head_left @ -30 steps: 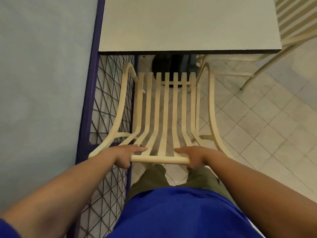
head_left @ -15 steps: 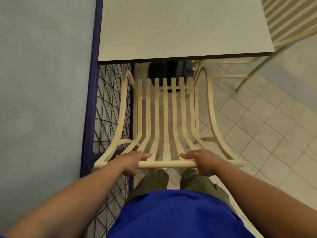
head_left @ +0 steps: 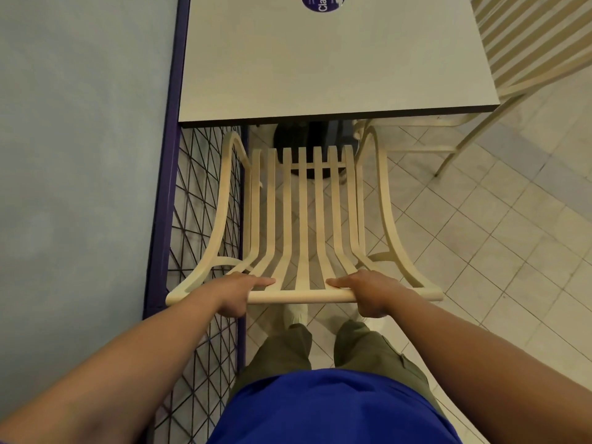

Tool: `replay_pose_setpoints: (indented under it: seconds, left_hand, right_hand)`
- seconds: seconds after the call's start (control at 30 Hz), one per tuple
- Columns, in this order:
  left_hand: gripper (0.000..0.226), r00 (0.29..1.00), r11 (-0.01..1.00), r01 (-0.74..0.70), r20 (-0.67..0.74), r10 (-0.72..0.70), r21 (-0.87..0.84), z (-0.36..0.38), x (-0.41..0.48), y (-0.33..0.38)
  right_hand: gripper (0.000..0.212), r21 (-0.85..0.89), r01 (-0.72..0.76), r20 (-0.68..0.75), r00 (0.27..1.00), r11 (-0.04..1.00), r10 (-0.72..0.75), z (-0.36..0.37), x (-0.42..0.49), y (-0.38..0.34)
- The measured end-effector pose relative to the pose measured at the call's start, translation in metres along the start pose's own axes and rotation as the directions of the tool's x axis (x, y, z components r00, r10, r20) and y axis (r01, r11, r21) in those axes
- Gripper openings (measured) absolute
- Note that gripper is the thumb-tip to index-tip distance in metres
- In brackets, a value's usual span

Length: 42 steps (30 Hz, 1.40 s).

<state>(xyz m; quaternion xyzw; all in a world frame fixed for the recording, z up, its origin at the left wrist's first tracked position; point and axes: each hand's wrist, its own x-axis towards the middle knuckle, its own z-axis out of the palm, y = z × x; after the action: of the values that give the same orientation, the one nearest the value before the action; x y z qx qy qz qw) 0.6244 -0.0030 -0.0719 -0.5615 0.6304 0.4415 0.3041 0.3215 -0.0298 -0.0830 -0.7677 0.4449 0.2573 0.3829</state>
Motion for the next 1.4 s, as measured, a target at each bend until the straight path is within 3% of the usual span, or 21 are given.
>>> replay_pose_setpoints:
  seconds: [0.17, 0.97, 1.23, 1.4]
  left_hand:
    - [0.092, 0.997, 1.0, 0.019, -0.077, -0.018, 0.013, -0.016, 0.005, -0.01]
    - [0.095, 0.999, 0.998, -0.027, -0.017, 0.028, 0.049, -0.01, -0.01, -0.009]
    - [0.083, 0.998, 0.997, -0.033, 0.056, 0.037, -0.075, -0.016, 0.0, -0.007]
    - [0.078, 0.996, 0.974, -0.08, 0.016, 0.085, -0.211, -0.017, 0.0, 0.006]
  right_hand:
    - [0.078, 0.002, -0.003, -0.054, 0.999, 1.0, 0.003, -0.014, 0.011, -0.005]
    - [0.083, 0.027, -0.034, 0.051, 0.998, 0.999, 0.033, -0.011, 0.006, -0.015]
    - [0.079, 0.147, -0.041, 0.153, 0.988, 0.988, 0.019, -0.021, 0.012, -0.017]
    - [0.068, 0.265, -0.066, 0.027, 0.998, 0.962, 0.061, -0.024, 0.016, -0.02]
